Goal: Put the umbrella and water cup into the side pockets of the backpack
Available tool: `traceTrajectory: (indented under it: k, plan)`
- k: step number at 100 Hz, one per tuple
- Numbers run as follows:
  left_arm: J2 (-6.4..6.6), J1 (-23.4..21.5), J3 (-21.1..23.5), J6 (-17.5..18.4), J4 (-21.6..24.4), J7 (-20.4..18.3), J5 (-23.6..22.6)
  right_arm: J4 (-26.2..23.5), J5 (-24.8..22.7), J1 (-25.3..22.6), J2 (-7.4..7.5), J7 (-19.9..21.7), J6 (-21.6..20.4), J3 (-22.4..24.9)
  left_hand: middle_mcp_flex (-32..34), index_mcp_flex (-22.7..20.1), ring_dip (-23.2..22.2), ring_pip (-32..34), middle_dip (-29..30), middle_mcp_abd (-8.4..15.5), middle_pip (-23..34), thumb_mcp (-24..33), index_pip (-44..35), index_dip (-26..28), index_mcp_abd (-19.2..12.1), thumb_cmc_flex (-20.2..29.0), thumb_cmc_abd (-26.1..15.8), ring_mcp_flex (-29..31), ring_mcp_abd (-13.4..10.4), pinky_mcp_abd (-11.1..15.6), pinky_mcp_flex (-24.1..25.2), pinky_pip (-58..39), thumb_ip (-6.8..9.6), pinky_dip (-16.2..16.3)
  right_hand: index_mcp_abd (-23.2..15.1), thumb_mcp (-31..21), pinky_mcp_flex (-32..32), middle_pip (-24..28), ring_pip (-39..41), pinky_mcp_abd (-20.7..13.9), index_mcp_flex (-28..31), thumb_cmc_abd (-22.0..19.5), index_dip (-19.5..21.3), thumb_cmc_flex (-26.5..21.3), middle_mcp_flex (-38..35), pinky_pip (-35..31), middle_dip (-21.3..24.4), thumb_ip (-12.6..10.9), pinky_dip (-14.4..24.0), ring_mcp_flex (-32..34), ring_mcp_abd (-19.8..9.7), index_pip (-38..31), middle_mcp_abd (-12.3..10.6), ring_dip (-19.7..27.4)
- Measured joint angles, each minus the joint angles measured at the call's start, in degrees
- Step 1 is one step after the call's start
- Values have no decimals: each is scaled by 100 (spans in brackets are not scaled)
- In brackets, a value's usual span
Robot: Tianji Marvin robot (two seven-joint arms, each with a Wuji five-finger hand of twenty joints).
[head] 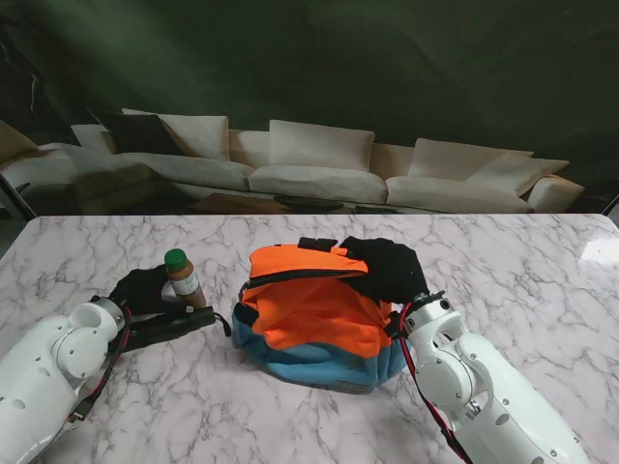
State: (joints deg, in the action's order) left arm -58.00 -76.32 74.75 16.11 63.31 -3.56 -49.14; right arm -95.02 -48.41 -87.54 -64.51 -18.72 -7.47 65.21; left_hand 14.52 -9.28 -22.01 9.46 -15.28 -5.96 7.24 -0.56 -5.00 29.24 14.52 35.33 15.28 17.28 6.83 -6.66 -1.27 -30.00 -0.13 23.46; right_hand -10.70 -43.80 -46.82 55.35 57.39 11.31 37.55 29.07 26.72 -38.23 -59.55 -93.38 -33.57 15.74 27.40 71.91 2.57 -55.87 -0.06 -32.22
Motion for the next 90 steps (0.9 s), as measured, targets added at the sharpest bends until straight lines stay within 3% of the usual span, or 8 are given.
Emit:
traceTrajectory:
  k: [39, 51, 69, 77, 90]
  plan:
    - [-117, 513, -523, -73, -492, 28, 678, -1, -8, -50, -5, -21, -3, 32, 39, -3, -2, -1, -59, -84, 0, -28, 4, 15, 72, 1, 95, 2, 0, -6, 45, 0, -1, 0, 0, 1, 7, 0, 1, 0, -46, -9, 0, 0, 0, 1, 0, 0, 0, 0, 0, 0, 1, 0]
    - [-216, 706, -731, -75, -826, 377, 1173, 0, -7, -50, -5, -24, -7, 32, 731, -425, -27, 14, -137, 15, 266, -64, -234, 173, -56, 234, 97, 349, -14, -54, -92, -136, -1, 1, 0, 1, 9, 0, 0, 0, -47, -9, 0, 0, 0, 2, 0, 0, 0, 0, 0, 0, 1, 0]
    - [-457, 819, -793, -97, -1122, 900, 1646, 23, 2, -41, -5, -43, -8, 14, 2523, -1483, -208, 459, -344, 388, 920, -152, -1571, 875, -503, 1548, 118, 1569, -152, -90, -544, -1354, -114, 422, 0, 1, 10, 0, 1, 0, -47, -9, 1, 0, 0, 3, 0, 0, 0, 0, 0, 0, 2, 0]
    - [-537, 823, -810, -76, -1158, 1076, 1717, 28, 3, -37, -5, -43, -8, 9, 2933, -1773, -354, 736, -562, 309, 834, -403, -2261, 1141, -594, 1805, 324, 2055, -171, -87, -753, -1833, -186, 521, 0, 1, 12, 0, 1, 0, -47, -9, 1, 0, 1, 4, 0, 0, 0, 0, 0, 0, 3, 0]
    - [-615, 793, -758, 10, -1157, 1188, 1728, 35, 3, -33, -5, -48, -9, 4, 3545, -2032, -567, 1106, -946, 134, 447, -563, -2720, 711, -587, 1916, 486, 2520, -167, -87, -1016, -2373, -300, 683, 0, 1, 12, 0, 1, 0, -47, -9, 1, 0, 1, 9, 0, 0, 0, 0, 0, 0, 3, 0]
